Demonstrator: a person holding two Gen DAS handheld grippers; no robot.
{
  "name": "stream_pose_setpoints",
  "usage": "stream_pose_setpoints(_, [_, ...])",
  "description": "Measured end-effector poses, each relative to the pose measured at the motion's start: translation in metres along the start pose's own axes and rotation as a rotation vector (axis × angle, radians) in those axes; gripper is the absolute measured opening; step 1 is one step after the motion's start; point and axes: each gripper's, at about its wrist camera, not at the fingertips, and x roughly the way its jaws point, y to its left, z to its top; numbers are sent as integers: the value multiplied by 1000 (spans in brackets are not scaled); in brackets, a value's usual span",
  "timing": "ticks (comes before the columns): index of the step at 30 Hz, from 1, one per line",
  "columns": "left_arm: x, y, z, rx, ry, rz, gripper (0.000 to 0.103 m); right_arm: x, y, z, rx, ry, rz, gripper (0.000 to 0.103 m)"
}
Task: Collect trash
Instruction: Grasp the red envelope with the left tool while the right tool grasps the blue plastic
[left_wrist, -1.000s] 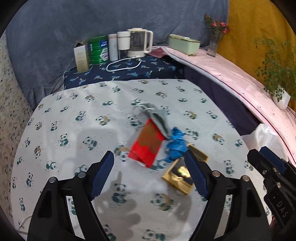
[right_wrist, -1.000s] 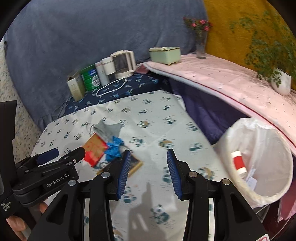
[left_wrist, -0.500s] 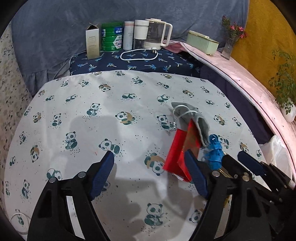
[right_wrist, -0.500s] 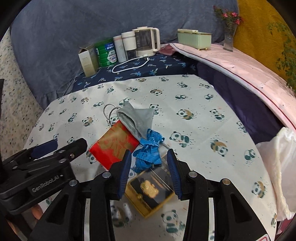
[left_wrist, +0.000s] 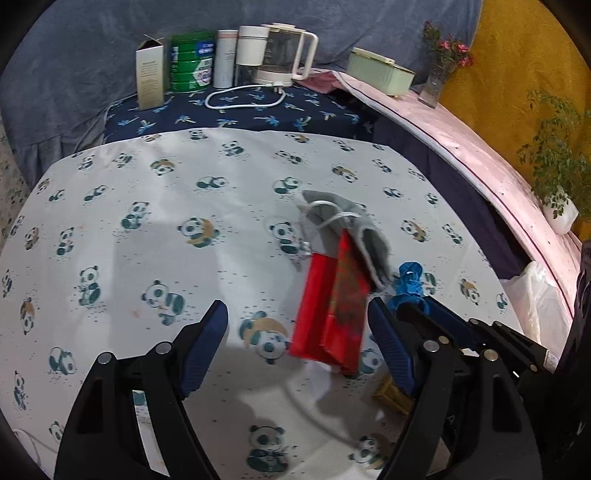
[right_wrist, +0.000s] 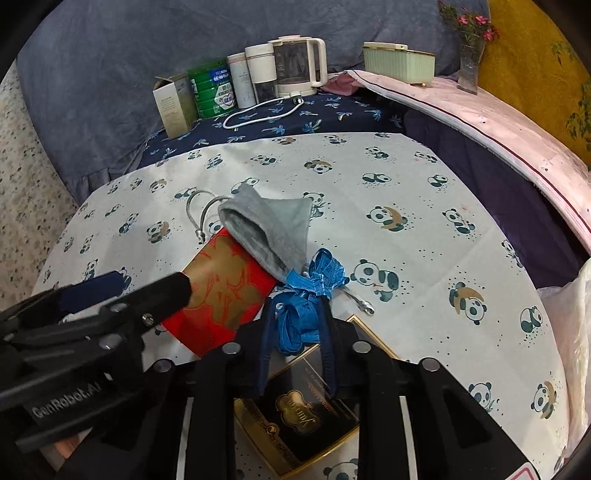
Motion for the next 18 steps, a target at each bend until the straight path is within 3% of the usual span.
stream_pose_setpoints(1, [0,-3,-1,3,0,-4,74,-3,-3,0,6,-8,0,10])
stream_pose_setpoints(5, [7,-10,0,-7,7,-9,72,-13,-11,-2,11,-32,-14,10])
stream_pose_setpoints(10, [16,-15,2,1,37,-6,49,-26,-26,-4,46,-62,-28,9])
stream_pose_setpoints(12, [21,-16,-1,14,64,-4,25,-33,-32,-5,63,-75,-33,9])
stream_pose_setpoints(18, [8,-20,-11,4,48,1,5,-52,-45,-9,91,-96,-38,9])
